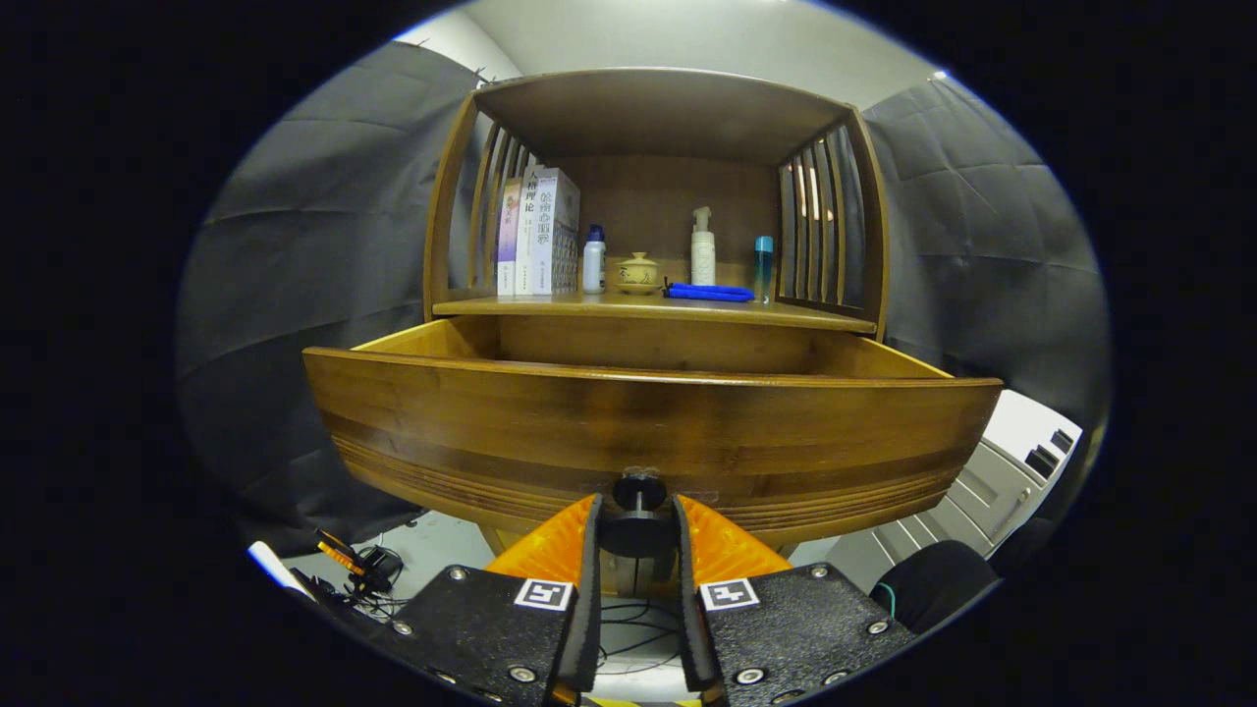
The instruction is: Pull open the drawer, take out the items inside it, and place them on the countertop above the cabinet.
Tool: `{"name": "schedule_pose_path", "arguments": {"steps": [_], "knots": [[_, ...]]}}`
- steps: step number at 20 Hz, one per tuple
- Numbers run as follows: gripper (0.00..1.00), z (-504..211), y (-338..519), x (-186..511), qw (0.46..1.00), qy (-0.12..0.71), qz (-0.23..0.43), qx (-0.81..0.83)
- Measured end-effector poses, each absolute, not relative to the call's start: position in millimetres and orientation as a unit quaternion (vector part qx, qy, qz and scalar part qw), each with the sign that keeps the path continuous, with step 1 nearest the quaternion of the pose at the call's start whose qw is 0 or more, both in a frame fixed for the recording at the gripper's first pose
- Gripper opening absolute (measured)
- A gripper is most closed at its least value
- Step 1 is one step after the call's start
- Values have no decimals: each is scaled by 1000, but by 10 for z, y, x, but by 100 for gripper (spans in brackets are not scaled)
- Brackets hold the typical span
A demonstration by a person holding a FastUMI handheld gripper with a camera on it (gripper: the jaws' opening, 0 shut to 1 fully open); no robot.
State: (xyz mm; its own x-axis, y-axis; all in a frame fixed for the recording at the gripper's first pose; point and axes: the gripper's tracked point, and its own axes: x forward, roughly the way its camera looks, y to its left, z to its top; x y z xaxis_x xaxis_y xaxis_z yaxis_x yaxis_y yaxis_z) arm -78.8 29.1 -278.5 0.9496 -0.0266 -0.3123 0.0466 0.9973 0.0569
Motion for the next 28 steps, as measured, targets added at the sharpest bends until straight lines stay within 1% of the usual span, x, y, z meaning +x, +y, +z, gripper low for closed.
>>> {"name": "schedule_pose_path", "arguments": {"steps": [3,5,8,12,14,18,20,24,28], "knots": [[33,-2795,297,-792,987,158,-16,38],[36,-2799,295,-787,985,164,-16,47],[49,-2667,313,-806,986,163,-7,44],[96,-2075,218,-813,993,112,-3,46],[96,-1799,169,-745,993,104,-7,54],[96,-1460,-43,-464,991,121,-36,49],[96,-1330,-80,-291,989,133,-38,54],[96,-1411,-205,87,979,192,-50,36],[97,-1648,-172,366,962,252,-70,74]]}}
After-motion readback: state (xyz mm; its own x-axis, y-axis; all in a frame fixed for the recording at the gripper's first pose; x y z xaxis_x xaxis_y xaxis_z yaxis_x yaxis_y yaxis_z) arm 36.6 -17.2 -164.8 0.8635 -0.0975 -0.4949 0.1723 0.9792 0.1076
